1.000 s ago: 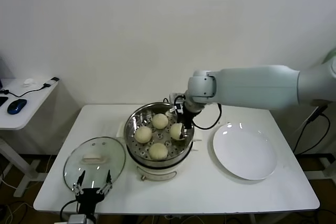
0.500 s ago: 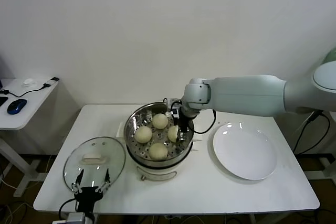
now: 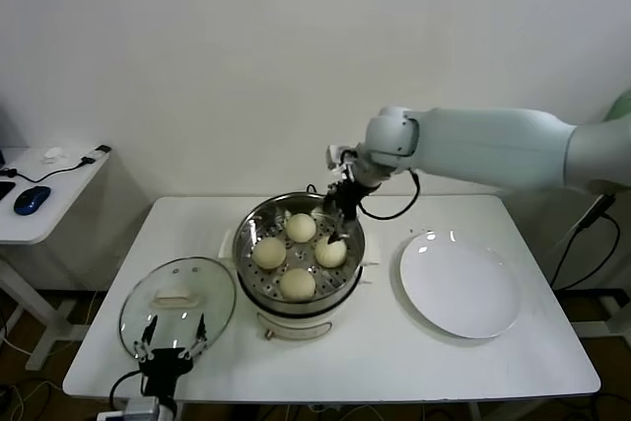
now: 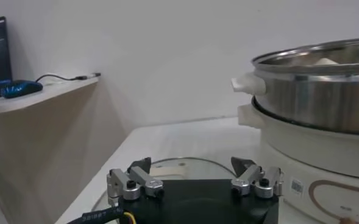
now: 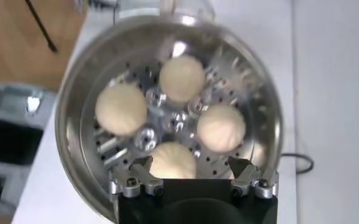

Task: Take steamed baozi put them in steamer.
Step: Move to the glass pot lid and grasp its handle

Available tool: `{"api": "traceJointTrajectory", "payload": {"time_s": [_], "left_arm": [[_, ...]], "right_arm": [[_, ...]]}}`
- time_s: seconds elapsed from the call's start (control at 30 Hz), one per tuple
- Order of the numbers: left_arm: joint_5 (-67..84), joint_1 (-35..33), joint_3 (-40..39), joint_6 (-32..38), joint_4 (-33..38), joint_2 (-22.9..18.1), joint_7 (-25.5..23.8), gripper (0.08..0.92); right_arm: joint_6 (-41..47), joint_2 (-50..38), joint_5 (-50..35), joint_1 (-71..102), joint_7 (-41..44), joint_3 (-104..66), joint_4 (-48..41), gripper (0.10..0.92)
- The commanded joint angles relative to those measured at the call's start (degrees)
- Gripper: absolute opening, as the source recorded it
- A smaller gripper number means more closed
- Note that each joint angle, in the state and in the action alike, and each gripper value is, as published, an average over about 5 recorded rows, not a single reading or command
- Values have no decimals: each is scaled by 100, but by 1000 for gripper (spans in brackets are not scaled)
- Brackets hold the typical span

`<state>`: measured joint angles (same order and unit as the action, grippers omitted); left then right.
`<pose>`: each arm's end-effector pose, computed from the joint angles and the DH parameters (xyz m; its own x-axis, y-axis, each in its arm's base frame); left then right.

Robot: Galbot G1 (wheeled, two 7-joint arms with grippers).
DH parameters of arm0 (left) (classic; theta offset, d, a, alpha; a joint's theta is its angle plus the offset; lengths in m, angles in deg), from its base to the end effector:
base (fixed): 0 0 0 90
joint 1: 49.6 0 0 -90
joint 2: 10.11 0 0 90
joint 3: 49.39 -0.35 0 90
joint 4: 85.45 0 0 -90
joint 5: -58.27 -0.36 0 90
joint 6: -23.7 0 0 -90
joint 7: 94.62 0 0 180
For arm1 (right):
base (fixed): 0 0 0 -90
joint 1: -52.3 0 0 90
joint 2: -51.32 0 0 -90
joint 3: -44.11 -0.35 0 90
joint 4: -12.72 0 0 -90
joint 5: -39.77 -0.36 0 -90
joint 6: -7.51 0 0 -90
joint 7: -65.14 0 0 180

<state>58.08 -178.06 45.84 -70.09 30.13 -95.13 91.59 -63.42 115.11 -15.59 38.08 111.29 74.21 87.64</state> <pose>0.1342 0.0464 -0.3509 -0.9512 -0.1593 0.2643 -0.1205 0.9802 0.1571 0.5574 0.0739 -0.0386 -0.1284 -0.4392 0.8892 -0.9802 -0.0801 -0.1811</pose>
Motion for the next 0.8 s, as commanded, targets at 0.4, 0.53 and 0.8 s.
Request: {"api": "traceJointTrajectory", "payload": {"time_s": [0.4, 0.53, 0.8], "left_arm": [[319, 21, 62, -45, 169, 108, 82, 823], [419, 78, 158, -49, 231, 184, 47, 823], [400, 190, 221, 102, 289, 253, -151, 823]], "right_arm": [[-592, -2638, 693, 4219, -3860, -6390, 375, 823], [-674, -3223, 1294, 6382, -4107, -8212, 1115, 823], [-1570, -2520, 2206, 10685, -3923, -11728, 1775, 823]]}}
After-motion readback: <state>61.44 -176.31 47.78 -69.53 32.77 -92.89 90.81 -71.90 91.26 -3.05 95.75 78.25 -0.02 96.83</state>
